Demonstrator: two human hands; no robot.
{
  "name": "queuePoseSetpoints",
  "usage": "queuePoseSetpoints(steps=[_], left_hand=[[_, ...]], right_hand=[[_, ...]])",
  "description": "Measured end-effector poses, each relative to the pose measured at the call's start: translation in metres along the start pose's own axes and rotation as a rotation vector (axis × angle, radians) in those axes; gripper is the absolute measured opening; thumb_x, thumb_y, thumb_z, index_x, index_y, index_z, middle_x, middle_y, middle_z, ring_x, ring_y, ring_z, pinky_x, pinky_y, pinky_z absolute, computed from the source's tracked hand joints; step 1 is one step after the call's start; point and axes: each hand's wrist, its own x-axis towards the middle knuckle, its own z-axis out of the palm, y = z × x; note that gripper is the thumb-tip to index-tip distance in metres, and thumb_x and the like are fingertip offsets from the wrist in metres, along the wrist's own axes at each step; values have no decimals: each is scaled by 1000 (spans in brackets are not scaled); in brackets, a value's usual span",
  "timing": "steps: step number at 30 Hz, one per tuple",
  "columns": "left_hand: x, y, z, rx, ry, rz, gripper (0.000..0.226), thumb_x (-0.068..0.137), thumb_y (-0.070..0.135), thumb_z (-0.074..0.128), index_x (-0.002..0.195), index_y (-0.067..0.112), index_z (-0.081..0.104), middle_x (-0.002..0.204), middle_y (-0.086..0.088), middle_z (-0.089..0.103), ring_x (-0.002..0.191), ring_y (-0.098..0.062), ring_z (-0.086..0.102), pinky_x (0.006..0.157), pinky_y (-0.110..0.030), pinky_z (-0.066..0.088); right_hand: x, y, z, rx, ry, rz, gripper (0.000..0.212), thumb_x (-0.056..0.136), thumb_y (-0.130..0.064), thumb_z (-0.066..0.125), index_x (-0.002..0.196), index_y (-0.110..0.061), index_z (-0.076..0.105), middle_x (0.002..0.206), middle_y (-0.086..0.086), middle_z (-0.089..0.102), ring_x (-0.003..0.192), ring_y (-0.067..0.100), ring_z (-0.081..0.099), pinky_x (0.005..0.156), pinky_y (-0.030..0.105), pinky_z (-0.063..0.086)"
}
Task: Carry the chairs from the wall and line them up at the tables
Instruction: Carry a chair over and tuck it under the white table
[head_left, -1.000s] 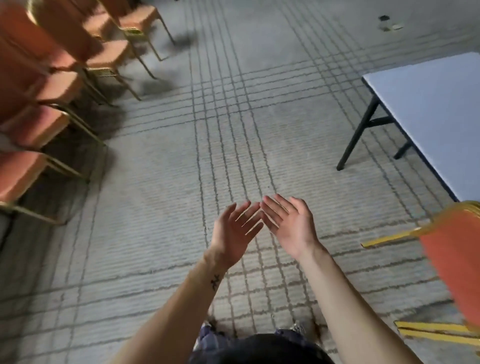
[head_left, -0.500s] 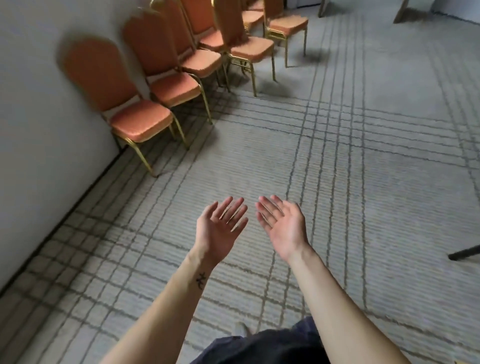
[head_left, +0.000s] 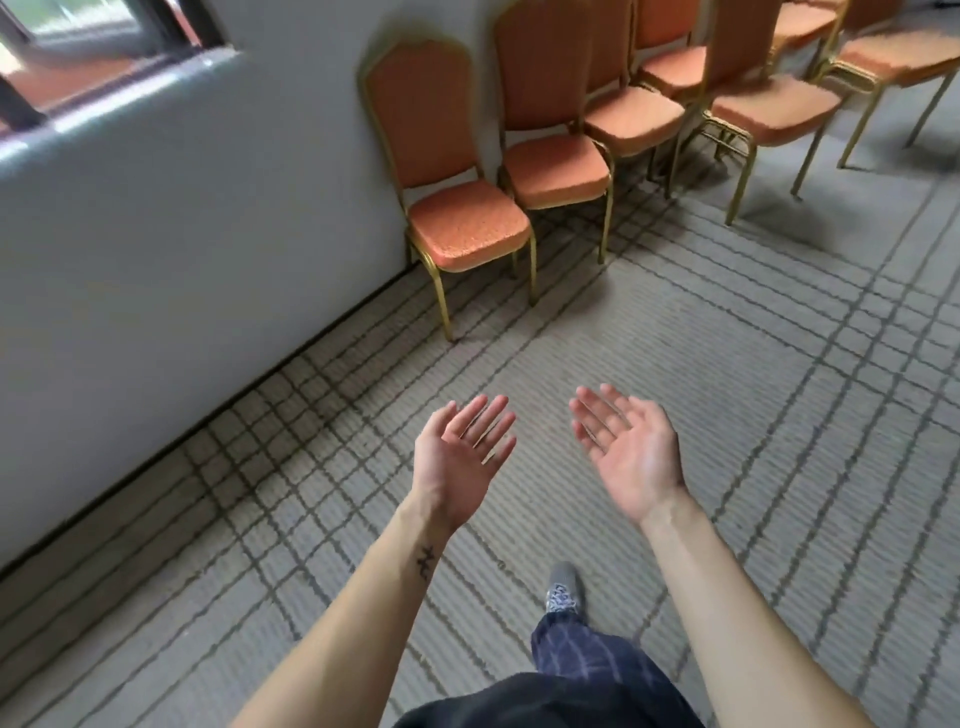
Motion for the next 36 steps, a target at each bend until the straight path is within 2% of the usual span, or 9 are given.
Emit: queuePoseSetpoints(steps=[5,11,17,23,30,36], left_hand=[[62,67,38,-96,12,110,47,104,37,41,138,7,54,131,-14,68,127,-32,62,117,-48,37],[121,139,49,-162,44,186,47,104,37,41,139,8,54,132,-14,68,126,-32,63,113,-46,41],[212,225,36,-143,56,188,49,104,38,40,141,8,53,132,-12,68,126,-31,63,116,-46,39],[294,334,35,-110,-32,144,49,105,38,37,143,9,51,133,-12,68,126,-30,62,117,-47,38],[384,460,65,-25,-95,143,48,105,38,37,141,10,53,134,-10,68,126,-28,63,116,-46,40],[499,526,102,-9,-88,131,47,104,38,39,139,10,55,131,-10,69,127,-28,62,117,-47,37]], right_hand=[[100,-33,83,-80,-110,84,38,103,-31,37,130,-11,55,134,16,66,120,28,65,98,38,48],[180,-26,172,-153,-228,176,44,103,-30,41,138,-8,53,127,16,70,120,30,67,97,40,50],[271,-6,247,-187,-204,190,44,103,-30,40,138,-6,53,126,16,70,120,30,66,105,43,48],[342,11,355,-219,-166,137,42,104,-30,39,137,-7,54,123,16,72,116,30,69,107,44,48],[425,6,453,-230,-129,76,38,103,-26,42,132,-7,58,121,15,73,114,29,70,106,44,49],[555,-16,516,-262,-156,78,40,104,-29,40,134,-9,57,121,11,74,116,26,69,110,45,46]])
